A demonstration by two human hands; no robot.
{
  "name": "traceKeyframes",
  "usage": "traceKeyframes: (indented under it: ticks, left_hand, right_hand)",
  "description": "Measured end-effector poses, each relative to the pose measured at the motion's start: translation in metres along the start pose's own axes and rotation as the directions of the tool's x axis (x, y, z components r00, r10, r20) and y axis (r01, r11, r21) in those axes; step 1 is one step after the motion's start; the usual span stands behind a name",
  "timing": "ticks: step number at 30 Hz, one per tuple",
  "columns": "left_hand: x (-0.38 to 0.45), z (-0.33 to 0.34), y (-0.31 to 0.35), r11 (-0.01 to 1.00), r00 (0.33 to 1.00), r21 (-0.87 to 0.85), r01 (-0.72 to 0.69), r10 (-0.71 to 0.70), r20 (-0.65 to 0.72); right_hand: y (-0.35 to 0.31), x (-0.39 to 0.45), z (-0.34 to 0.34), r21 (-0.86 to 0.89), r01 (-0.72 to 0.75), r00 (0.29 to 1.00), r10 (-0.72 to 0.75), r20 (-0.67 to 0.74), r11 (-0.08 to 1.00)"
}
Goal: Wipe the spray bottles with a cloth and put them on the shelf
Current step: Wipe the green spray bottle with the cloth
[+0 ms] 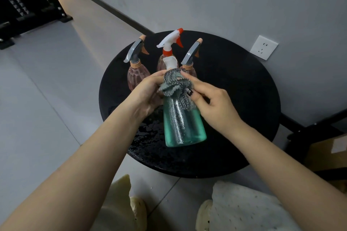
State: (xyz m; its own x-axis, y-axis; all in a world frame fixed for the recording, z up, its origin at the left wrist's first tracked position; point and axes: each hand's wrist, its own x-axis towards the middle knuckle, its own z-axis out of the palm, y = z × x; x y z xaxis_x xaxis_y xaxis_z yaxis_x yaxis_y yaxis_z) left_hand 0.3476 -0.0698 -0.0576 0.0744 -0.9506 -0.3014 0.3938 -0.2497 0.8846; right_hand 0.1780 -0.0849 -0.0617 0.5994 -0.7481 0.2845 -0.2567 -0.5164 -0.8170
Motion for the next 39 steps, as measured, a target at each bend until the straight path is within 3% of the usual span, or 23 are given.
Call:
traceKeyframes:
  ticks: [3,6,11,15,18,20,24,31,35,39]
  left_hand:
    - [0.002,-0.002,0.001,1.000,0.999,-0.031,0.006,-0.007,-0.032]
    - [0.001,-0.006,0.001,1.000,1.000,0.005,0.010,-0.010,-0.013]
    - [0.000,-0.009,0.003,0.993,0.998,0.118,0.005,0.002,-0.064]
    - [0.003,-0.007,0.000,0.990,0.997,0.138,0.016,-0.006,-0.075]
    - [0.006,-0.007,-0.001,0.989,0.996,0.147,0.003,0.010,-0.086]
    - [0.007,-0.008,-0.001,0.993,0.998,0.121,0.002,0.007,-0.070]
    - [0.007,-0.008,-0.002,0.998,1.000,0.050,0.026,-0.026,-0.015]
    - [0.005,-0.008,-0.005,0.995,0.993,0.090,0.034,-0.023,-0.115]
    - [0.003,-0.008,-0.004,0.994,0.988,0.104,0.032,-0.016,-0.153]
    - [0.002,-0.012,0.002,0.999,0.983,0.052,0.009,0.001,-0.184]
  right_hand:
    - [-0.002,0.000,0.006,0.005,-0.017,1.000,0.017,-0.025,1.000]
    - [-0.006,-0.014,0.004,-0.132,0.172,0.983,-0.162,0.082,0.976]
    - [-0.005,-0.045,-0.002,-0.383,0.536,0.830,-0.385,0.403,0.753]
    - [-0.006,-0.042,-0.002,-0.451,0.621,0.772,-0.400,0.494,0.641]
    - [-0.007,-0.026,0.002,-0.495,0.558,0.822,-0.361,0.441,0.666]
    - [-0.006,-0.017,0.003,-0.481,0.471,0.876,-0.327,0.355,0.739]
    - [-0.004,-0.005,0.006,-0.227,0.168,0.983,-0.144,0.116,0.959]
    - [-0.003,-0.005,0.016,0.066,-0.136,0.990,0.137,-0.025,0.989]
    - [-0.003,-0.025,0.011,0.080,-0.147,0.989,0.144,0.035,0.986]
    - [0.004,-0.056,-0.001,-0.001,-0.022,0.991,0.022,0.135,1.000]
